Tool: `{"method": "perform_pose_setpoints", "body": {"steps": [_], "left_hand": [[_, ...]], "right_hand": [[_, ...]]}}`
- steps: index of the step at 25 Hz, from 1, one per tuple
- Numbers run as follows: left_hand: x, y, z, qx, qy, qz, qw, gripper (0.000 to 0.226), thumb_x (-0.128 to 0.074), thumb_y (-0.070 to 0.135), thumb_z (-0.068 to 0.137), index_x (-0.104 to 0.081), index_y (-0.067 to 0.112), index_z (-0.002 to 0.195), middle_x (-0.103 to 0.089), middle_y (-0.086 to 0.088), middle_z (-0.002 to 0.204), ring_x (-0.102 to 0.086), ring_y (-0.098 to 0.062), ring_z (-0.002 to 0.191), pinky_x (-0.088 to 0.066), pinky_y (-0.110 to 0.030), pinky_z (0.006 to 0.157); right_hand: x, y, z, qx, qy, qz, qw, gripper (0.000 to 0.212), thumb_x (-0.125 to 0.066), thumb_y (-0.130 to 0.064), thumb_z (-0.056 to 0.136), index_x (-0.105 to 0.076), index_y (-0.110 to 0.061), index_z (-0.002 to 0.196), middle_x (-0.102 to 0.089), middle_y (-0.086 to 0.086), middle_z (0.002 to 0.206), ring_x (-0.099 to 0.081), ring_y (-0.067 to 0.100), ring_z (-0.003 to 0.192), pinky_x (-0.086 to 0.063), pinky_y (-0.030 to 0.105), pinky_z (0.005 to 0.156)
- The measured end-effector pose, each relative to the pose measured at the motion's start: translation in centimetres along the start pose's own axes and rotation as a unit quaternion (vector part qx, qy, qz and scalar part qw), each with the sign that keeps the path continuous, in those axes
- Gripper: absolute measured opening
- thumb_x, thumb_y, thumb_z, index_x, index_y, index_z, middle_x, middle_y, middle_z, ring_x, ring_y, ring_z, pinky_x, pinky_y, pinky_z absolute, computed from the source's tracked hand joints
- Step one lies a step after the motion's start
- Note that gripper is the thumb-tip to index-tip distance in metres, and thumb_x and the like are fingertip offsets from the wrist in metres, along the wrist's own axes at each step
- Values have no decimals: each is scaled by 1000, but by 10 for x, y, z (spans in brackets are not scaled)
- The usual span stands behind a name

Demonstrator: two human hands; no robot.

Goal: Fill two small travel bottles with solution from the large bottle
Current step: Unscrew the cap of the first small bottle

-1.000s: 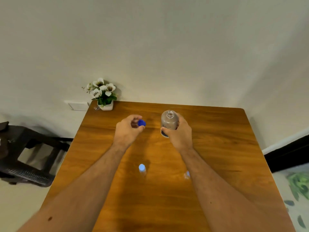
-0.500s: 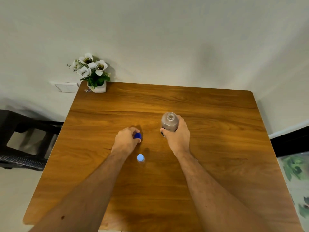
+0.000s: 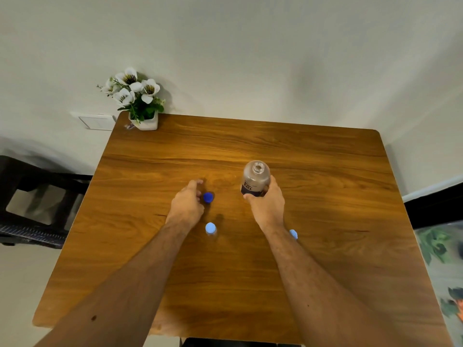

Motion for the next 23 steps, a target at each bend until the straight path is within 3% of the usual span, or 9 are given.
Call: {"method": "perform_pose_setpoints", "body": {"steps": [5, 8, 10, 12, 14, 16, 20, 23], "left_hand": [[11, -7, -14, -17, 39, -11, 999, 67, -60, -5, 88, -44, 30, 142, -58, 8, 110, -59, -10, 102, -57, -34, 93], [15, -9, -27, -41, 44, -23, 998, 66, -61, -5, 88, -45, 30, 142, -59, 8, 113, -58, -8, 103, -55, -29, 92], [18, -10, -36, -45, 58, -34, 997, 67, -61, -7, 88, -45, 28, 143, -58, 8, 114, -58, -8, 104, -55, -29, 94], [19, -12, -43, -49, 65, -46, 996, 67, -62, -7, 88, -45, 27, 143, -59, 8, 115, -58, -8, 106, -55, -30, 95], [18, -14, -48, -60, 58, -53, 995, 66, -63, -6, 88, -47, 28, 141, -59, 9, 116, -59, -7, 106, -54, -28, 96], [17, -16, -52, -71, 48, -56, 995, 65, -63, -6, 87, -47, 29, 140, -60, 10, 112, -59, -6, 103, -53, -24, 94], [14, -17, -60, -101, 19, -62, 993, 66, -61, -9, 87, -48, 28, 139, -60, 11, 106, -60, -5, 100, -54, -26, 95], [14, -14, -67, -117, -1, -63, 991, 65, -59, -11, 86, -50, 27, 137, -61, 10, 106, -60, -5, 102, -53, -25, 96]], "right_hand": [[-7, 11, -23, -51, -26, -47, 997, 69, -69, 0, 84, -44, -14, 147, -55, 5, 139, -56, 21, 123, -51, 31, 98], [-14, 17, -39, -76, -36, -39, 996, 79, -64, 3, 86, -30, -14, 156, -49, 7, 146, -53, 23, 129, -53, 40, 102], [-16, 21, -49, -100, -18, -35, 994, 83, -65, 2, 87, -23, -12, 158, -43, 9, 151, -50, 25, 133, -51, 36, 103], [-19, 24, -57, -94, -24, -31, 995, 78, -64, 4, 87, -32, -15, 155, -46, 8, 149, -55, 21, 126, -55, 27, 90], [-26, 27, -66, -59, -88, -43, 993, 73, -61, 9, 85, -44, -23, 148, -51, 2, 143, -60, 16, 114, -51, 17, 67], [-36, 27, -73, -35, -161, -61, 985, 77, -63, 11, 83, -49, -32, 144, -50, -1, 142, -63, 18, 110, -46, 17, 59], [-51, 21, -80, 9, -210, -104, 972, 78, -78, -2, 80, -50, -38, 143, -45, -1, 142, -54, 13, 118, -52, 21, 79], [-53, 20, -81, 27, -196, -118, 973, 64, -79, -17, 84, -55, -25, 142, -48, -1, 143, -52, 16, 124, -47, 26, 96]]}}
Point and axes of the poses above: each hand's wrist, its own z-axis towards the middle knuckle, its own x-axis out of the back of the hand, y = z × x, the point moved 1 cm from there along z, towards the middle knuckle
